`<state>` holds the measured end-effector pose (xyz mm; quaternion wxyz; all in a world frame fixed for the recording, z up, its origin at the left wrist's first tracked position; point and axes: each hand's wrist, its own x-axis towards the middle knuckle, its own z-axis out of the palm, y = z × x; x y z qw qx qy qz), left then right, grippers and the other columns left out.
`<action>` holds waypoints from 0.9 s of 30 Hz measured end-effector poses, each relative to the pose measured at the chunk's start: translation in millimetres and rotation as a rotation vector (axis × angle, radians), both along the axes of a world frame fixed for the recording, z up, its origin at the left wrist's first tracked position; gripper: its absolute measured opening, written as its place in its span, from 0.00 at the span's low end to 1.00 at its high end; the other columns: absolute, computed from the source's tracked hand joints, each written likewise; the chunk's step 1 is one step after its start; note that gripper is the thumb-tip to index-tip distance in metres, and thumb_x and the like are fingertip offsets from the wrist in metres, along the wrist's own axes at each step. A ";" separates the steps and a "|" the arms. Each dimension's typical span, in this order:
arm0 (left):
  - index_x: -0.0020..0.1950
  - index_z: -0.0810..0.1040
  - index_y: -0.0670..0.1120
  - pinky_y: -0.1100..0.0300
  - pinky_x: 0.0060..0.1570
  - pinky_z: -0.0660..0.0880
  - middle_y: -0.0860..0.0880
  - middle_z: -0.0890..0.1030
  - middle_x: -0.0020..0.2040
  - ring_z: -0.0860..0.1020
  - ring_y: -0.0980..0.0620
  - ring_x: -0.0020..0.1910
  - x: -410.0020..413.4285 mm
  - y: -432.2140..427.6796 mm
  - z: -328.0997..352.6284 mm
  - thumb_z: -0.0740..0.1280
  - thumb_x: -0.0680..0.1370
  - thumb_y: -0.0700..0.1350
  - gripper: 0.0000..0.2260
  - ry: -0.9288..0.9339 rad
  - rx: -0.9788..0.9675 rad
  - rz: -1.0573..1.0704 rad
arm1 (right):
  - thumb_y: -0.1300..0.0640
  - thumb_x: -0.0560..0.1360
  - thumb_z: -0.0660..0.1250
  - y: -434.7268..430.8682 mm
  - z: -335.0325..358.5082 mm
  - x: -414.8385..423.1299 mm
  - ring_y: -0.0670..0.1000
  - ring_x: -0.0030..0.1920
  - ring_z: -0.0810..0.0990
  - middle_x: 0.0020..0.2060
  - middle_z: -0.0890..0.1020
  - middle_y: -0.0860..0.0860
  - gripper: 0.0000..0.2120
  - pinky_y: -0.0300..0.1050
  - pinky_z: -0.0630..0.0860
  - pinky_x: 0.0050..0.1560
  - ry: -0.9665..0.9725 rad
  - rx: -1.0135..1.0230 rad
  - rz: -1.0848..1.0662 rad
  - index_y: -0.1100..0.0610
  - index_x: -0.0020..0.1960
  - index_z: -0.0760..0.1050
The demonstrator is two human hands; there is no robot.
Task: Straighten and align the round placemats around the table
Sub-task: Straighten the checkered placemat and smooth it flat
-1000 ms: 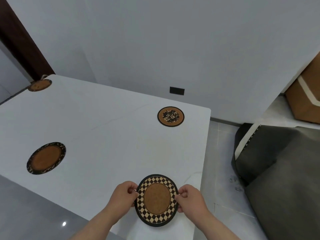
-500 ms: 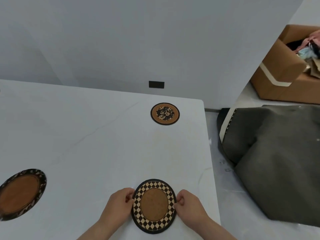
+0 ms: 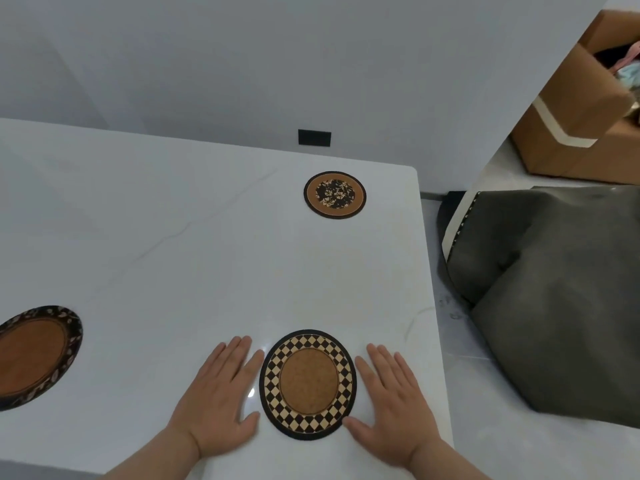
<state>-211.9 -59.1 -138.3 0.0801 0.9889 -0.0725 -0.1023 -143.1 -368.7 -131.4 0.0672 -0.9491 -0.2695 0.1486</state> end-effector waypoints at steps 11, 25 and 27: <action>0.76 0.62 0.52 0.53 0.73 0.46 0.42 0.63 0.75 0.56 0.47 0.75 2.9 -2.9 -0.3 0.61 0.68 0.71 0.41 -0.005 0.025 0.036 | 0.26 0.70 0.54 -0.8 -10.3 -0.8 0.54 0.76 0.57 0.76 0.62 0.53 0.42 0.54 0.51 0.72 -0.067 -0.001 0.011 0.52 0.75 0.62; 0.77 0.58 0.56 0.55 0.73 0.43 0.44 0.61 0.76 0.54 0.48 0.76 3.4 -2.6 -4.4 0.57 0.72 0.71 0.37 -0.023 0.063 0.065 | 0.31 0.71 0.57 -1.9 -13.7 -1.4 0.53 0.76 0.59 0.75 0.63 0.53 0.39 0.53 0.52 0.72 -0.117 0.031 0.015 0.53 0.75 0.62; 0.77 0.58 0.56 0.54 0.73 0.44 0.44 0.61 0.76 0.54 0.48 0.76 3.4 -2.4 -4.6 0.57 0.72 0.71 0.36 -0.027 0.059 0.070 | 0.31 0.71 0.57 -2.1 -14.2 -1.4 0.53 0.76 0.59 0.76 0.63 0.53 0.39 0.53 0.51 0.72 -0.115 0.038 0.017 0.52 0.75 0.62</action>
